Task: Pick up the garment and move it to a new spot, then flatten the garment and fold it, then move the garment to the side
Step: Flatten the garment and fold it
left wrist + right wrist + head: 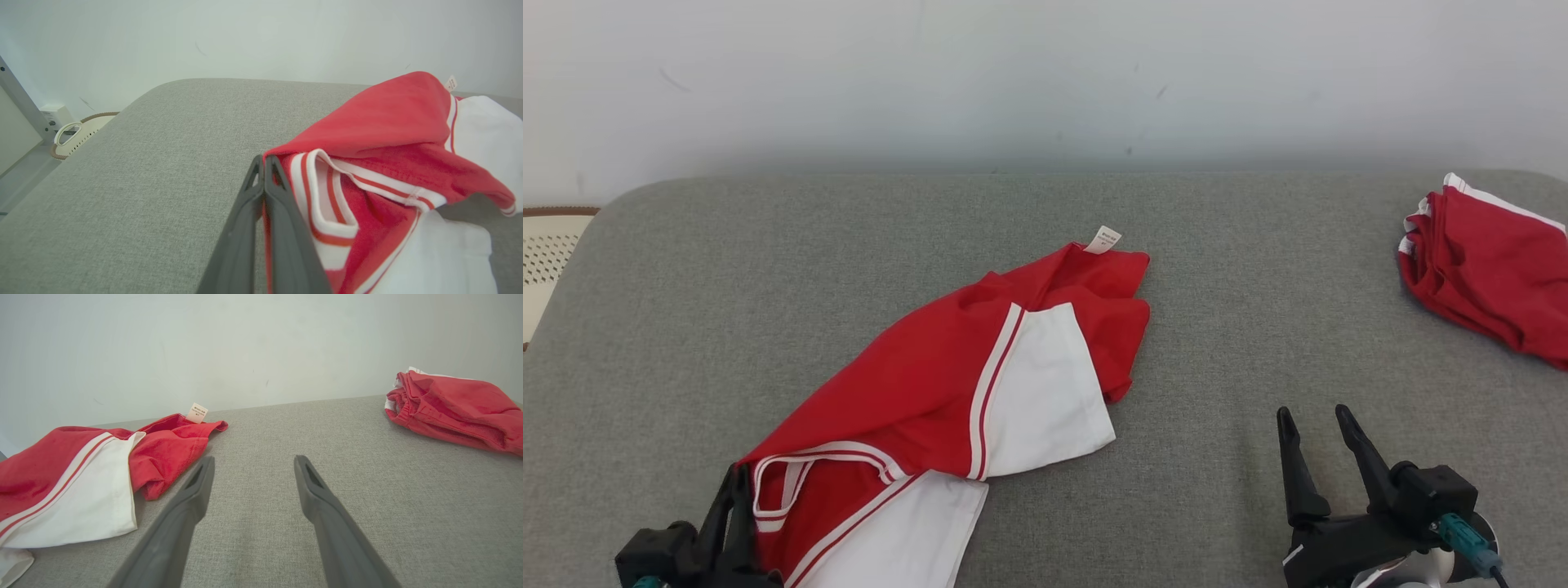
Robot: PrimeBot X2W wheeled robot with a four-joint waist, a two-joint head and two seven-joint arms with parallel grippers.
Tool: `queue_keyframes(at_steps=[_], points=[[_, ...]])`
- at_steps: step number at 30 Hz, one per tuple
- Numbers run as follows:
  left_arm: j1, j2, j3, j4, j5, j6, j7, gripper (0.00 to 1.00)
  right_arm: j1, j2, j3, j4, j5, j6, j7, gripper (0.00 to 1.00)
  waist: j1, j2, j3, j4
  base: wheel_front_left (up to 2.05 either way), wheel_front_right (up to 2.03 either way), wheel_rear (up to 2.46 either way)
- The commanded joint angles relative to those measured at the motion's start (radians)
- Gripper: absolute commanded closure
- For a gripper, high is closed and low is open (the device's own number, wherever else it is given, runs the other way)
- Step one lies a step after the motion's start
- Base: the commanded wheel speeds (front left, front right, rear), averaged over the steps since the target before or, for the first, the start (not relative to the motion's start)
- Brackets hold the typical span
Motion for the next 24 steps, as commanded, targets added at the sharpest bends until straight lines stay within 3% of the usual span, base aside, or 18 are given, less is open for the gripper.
queue_keyframes(at_steps=[1, 13, 18, 24], points=[[0.011, -0.004, 0.012, -0.009, 0.008, 0.001, -0.003, 0.0, 0.002, -0.004, -0.001, -0.001, -0.001, 0.0, -0.002, 0.0, 0.0, -0.0001, 0.001, 0.003, 0.0, 0.0, 0.0], [0.098, -0.079, 0.08, -0.187, 0.049, -0.016, -0.003, 0.0, 0.016, 0.006, -0.009, 0.001, -0.002, 0.0, -0.002, 0.0, 0.0, -0.0001, -0.013, 0.033, 0.0, 0.0, 0.0], [0.138, -0.11, 0.065, -0.236, 0.063, -0.038, -0.003, 0.0, 0.02, 0.008, -0.01, 0.004, -0.001, 0.0, -0.002, 0.0, 0.0, -0.0001, -0.022, 0.044, 0.0, 0.0, 0.0], [0.148, -0.126, 0.006, -0.203, 0.077, -0.08, -0.003, 0.0, 0.016, 0.011, -0.004, 0.006, -0.001, 0.0, -0.002, 0.0, 0.0, -0.0001, -0.024, 0.048, 0.0, 0.0, 0.0]])
